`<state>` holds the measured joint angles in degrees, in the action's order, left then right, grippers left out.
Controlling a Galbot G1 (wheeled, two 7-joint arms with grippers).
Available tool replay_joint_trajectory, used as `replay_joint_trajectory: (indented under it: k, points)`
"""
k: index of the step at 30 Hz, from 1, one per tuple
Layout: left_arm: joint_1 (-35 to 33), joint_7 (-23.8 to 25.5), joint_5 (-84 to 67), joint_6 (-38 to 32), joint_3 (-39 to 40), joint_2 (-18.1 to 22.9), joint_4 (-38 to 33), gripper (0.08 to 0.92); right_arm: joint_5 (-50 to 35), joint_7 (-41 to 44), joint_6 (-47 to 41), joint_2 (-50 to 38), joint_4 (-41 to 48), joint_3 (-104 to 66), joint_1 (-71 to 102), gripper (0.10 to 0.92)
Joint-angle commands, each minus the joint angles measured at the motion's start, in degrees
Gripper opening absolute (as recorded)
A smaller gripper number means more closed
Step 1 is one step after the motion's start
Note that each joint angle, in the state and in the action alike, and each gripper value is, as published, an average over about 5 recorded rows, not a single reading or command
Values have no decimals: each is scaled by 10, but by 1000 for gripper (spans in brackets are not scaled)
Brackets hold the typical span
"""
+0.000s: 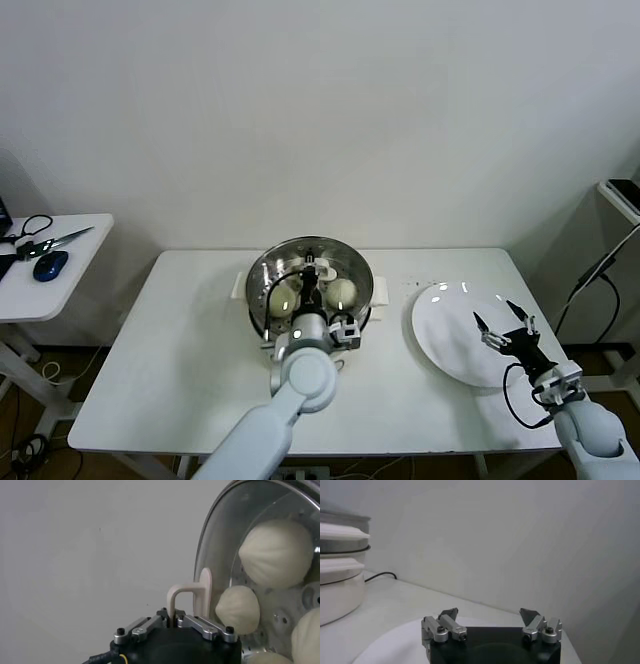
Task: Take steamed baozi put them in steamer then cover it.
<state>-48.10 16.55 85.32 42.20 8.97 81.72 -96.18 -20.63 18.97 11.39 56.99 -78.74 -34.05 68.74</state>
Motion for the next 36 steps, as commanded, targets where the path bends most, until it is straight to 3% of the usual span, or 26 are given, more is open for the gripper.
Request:
replay_joint_trajectory:
  k: [1,12,15,28,36]
  points:
    - [-1,-2,-2,24,1,-1,3,150,1,1,1,1,0,0,1,823]
    - [-3,2,-25,9,-2,-10,-9,150,2,3,-1,0,1,1,-3,823]
    - [-4,6,-35,12,1,-17,-23,186,2,3,-2,0,1,2,-5,823]
    - [-41,23,-64,23,-2,-82,-138,553,18,-4,-43,-7,-11,-3,-5,823]
    - [-117,16,-106,2,-47,-132,-234,779,24,-7,-71,-6,-20,-4,-7,823]
